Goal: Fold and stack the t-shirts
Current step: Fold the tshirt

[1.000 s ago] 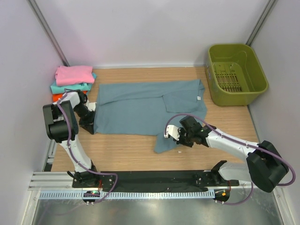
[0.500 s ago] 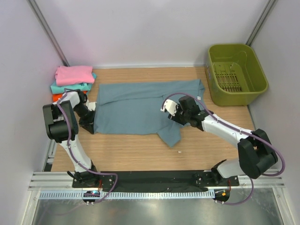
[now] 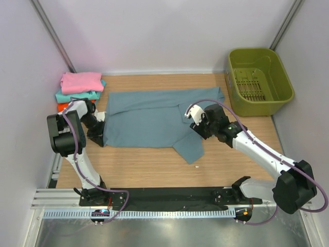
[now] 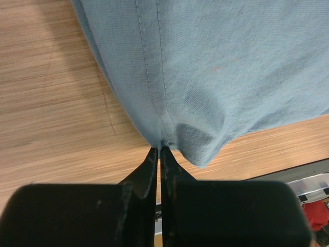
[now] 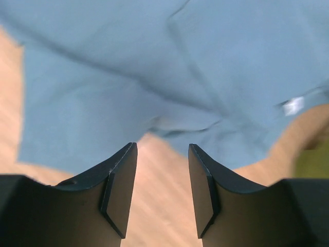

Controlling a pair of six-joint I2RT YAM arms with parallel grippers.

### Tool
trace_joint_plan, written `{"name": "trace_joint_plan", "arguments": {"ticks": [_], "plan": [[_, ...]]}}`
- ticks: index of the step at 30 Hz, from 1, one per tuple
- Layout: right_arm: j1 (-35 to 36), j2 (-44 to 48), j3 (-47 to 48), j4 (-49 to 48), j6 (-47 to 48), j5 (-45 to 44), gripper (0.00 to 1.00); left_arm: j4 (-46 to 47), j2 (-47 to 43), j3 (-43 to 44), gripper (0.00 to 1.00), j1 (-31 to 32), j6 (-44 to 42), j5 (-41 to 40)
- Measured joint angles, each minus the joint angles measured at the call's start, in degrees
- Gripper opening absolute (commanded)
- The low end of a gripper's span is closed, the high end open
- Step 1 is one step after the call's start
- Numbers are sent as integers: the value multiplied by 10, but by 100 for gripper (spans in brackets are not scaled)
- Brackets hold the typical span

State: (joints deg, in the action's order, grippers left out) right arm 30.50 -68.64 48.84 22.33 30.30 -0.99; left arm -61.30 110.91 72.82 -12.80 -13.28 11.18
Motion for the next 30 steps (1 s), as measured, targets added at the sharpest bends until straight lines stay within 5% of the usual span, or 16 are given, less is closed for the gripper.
{"name": "trace_joint_plan", "arguments": {"ticks": [11, 24, 26, 30], "plan": [[-47, -103, 6, 127, -90, 188, 52, 0, -6, -8, 0, 0, 3, 0], [-100, -172, 36, 137, -108, 249, 48, 2, -10, -16, 0, 0, 7, 0], [-100, -177, 38, 145, -105, 264, 41, 2, -10, -16, 0, 0, 8, 0], [-101, -190, 46, 157, -98, 289, 5, 1, -10, -15, 0, 0, 9, 0]]}}
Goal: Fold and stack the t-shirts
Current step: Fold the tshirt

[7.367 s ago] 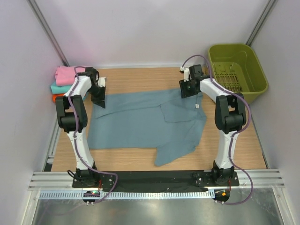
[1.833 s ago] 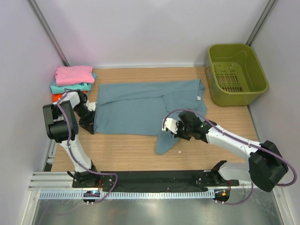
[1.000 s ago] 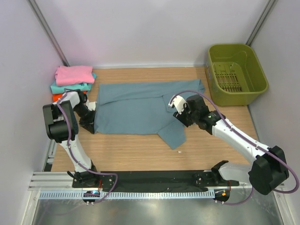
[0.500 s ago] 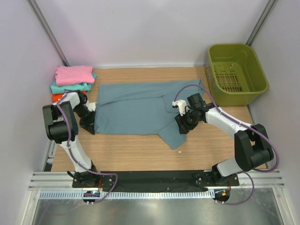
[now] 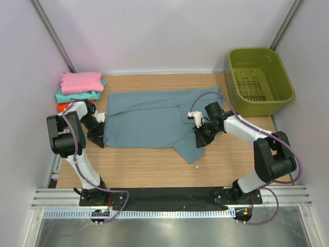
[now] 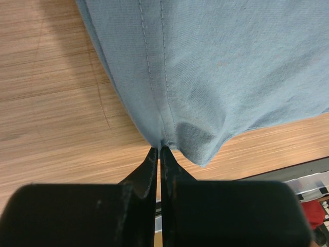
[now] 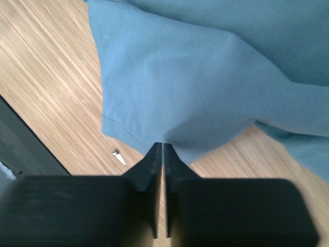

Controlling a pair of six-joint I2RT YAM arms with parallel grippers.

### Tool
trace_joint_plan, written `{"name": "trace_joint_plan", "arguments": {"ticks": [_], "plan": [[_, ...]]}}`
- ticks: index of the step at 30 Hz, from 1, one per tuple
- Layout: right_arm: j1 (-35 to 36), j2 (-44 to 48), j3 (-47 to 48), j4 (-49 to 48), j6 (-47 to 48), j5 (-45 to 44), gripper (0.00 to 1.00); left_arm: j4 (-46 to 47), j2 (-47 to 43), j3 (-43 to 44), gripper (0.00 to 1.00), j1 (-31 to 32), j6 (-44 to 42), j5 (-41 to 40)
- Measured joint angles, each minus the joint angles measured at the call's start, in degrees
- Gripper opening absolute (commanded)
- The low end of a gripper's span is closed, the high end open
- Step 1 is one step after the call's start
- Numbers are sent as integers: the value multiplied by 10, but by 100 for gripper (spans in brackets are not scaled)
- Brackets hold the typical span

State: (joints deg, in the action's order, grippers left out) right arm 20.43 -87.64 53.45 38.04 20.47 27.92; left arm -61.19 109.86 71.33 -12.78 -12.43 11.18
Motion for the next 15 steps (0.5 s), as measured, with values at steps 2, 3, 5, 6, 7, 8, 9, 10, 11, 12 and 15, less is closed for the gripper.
{"name": "trace_joint_plan", "arguments": {"ticks": [2, 3, 5, 6, 7, 8, 9, 10, 11, 12, 15], "plan": [[0, -1, 0, 3, 1, 7, 1, -1, 0, 1, 0, 0, 0, 0], [0, -1, 1, 5, 1, 8, 1, -1, 0, 2, 0, 0, 0, 0], [-1, -1, 3, 9, 2, 10, 1, -1, 0, 3, 0, 0, 0, 0], [-2, -1, 4, 9, 2, 10, 9, -1, 0, 3, 0, 0, 0, 0], [-2, -1, 5, 10, 2, 10, 17, -1, 0, 3, 0, 0, 0, 0], [-2, -1, 6, 10, 2, 9, 28, -1, 0, 3, 0, 0, 0, 0], [-3, -1, 6, 10, 2, 6, 44, -1, 0, 3, 0, 0, 0, 0], [-3, -1, 7, 11, 2, 2, 48, -1, 0, 3, 0, 0, 0, 0], [-4, 0, 7, 11, 3, -4, 50, -1, 0, 3, 0, 0, 0, 0], [-6, 2, 7, 11, 4, -10, 50, -1, 0, 3, 0, 0, 0, 0], [-19, 1, 10, 24, 3, -13, 50, -1, 0, 3, 0, 0, 0, 0]]}}
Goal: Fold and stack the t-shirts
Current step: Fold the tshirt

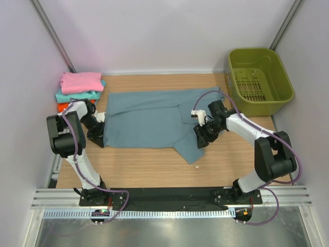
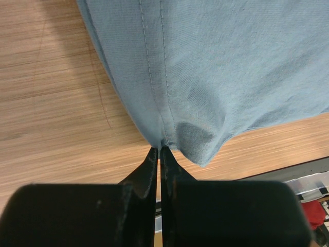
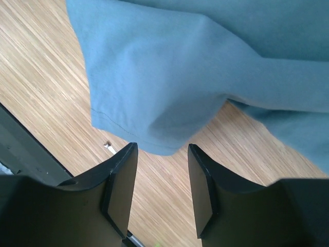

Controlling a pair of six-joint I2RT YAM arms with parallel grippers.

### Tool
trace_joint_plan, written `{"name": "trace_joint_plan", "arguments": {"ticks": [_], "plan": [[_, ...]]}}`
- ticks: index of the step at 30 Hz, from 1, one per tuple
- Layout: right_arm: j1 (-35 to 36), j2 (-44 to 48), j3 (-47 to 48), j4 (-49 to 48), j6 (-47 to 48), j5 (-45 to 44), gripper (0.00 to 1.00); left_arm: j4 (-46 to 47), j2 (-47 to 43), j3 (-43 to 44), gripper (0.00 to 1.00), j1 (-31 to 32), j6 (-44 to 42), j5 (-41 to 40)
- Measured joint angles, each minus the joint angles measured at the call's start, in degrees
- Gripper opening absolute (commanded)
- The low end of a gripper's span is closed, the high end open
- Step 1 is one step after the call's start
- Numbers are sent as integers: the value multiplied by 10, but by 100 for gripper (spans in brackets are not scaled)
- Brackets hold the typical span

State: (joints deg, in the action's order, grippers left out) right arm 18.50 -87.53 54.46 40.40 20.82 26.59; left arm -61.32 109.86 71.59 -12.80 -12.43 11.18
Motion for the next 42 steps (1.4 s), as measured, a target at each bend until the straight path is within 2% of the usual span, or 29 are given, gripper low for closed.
{"name": "trace_joint_plan", "arguments": {"ticks": [10, 12, 13, 16, 21, 24, 26, 27, 28, 30, 32, 35, 42], "plan": [[-27, -66, 36, 20, -1, 24, 48, 0, 0, 0, 0, 0, 0, 0], [-27, -85, 49, 33, 3, 38, 38, 0, 0, 0, 0, 0, 0, 0], [-27, -94, 56, 41, 5, 45, 23, 0, 0, 0, 0, 0, 0, 0], [-27, -103, 63, 52, 14, 60, 3, 0, 0, 0, 0, 0, 0, 0], [-29, -103, 78, 74, 18, 69, 1, 0, 0, 0, 0, 0, 0, 0], [-29, -103, 114, 92, 17, 73, 1, 0, 0, 0, 0, 0, 0, 0], [-29, -105, 159, 96, 11, 78, 10, 0, 0, 0, 0, 0, 1, 0], [-29, -110, 188, 93, 2, 83, 17, 0, 0, 0, 0, 0, 1, 0], [-29, -117, 215, 92, -5, 87, 34, 0, 0, 0, 0, 0, 2, 0], [-28, -151, 285, 70, -29, 100, 49, 0, 0, 0, 0, 0, 3, 1], [-26, -187, 337, 49, -37, 102, 49, 0, 0, 0, 0, 0, 3, 1], [-26, -214, 362, 38, -38, 92, 49, 0, 0, 0, 0, 0, 5, 2], [-45, -165, 301, 51, -11, 40, 46, 1, 0, -1, 0, 0, 15, 6]]}}
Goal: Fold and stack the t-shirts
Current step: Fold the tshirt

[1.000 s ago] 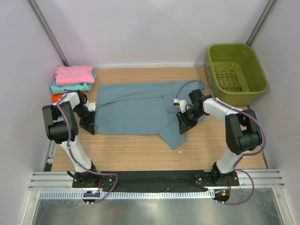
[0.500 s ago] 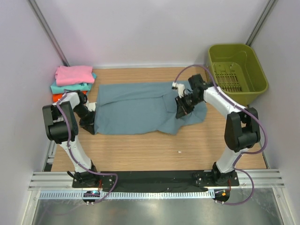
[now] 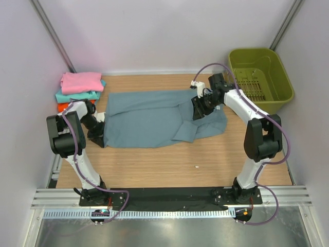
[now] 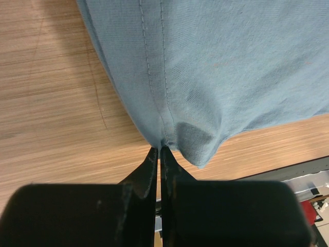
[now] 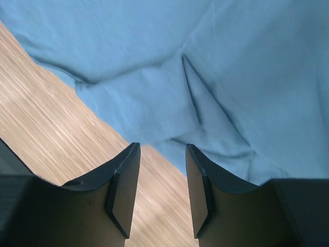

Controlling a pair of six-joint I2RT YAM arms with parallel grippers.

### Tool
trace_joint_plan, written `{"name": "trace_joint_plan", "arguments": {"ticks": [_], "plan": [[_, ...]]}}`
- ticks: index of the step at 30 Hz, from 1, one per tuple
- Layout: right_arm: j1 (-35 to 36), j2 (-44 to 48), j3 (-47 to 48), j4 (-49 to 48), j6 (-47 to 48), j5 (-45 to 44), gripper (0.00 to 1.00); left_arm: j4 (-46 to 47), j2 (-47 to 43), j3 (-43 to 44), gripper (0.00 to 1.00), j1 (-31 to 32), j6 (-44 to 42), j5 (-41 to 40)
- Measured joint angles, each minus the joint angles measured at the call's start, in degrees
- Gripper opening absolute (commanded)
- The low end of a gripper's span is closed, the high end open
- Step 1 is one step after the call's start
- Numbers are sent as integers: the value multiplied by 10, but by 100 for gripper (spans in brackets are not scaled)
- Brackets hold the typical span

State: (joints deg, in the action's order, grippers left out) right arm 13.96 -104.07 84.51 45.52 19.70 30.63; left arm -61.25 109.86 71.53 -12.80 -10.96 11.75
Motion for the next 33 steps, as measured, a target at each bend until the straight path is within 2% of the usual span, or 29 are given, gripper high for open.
{"name": "trace_joint_plan", "arguments": {"ticks": [8, 19, 25, 28, 33], "plan": [[-12, 16, -40, 41, 26, -10, 47, 1, -2, -1, 0, 0, 1, 1], [-12, -100, -8, 61, 27, 9, 46, 1, -16, -13, 0, 0, 1, 1], [-12, -110, -1, 70, 29, 24, 41, 2, -18, -17, 0, 0, 1, 1], [-12, -115, 7, 70, 29, 29, 32, 2, -18, -17, 0, 0, 1, 1], [-12, -125, 13, 70, 29, 34, 37, 1, -18, -17, 0, 0, 1, 1]]}}
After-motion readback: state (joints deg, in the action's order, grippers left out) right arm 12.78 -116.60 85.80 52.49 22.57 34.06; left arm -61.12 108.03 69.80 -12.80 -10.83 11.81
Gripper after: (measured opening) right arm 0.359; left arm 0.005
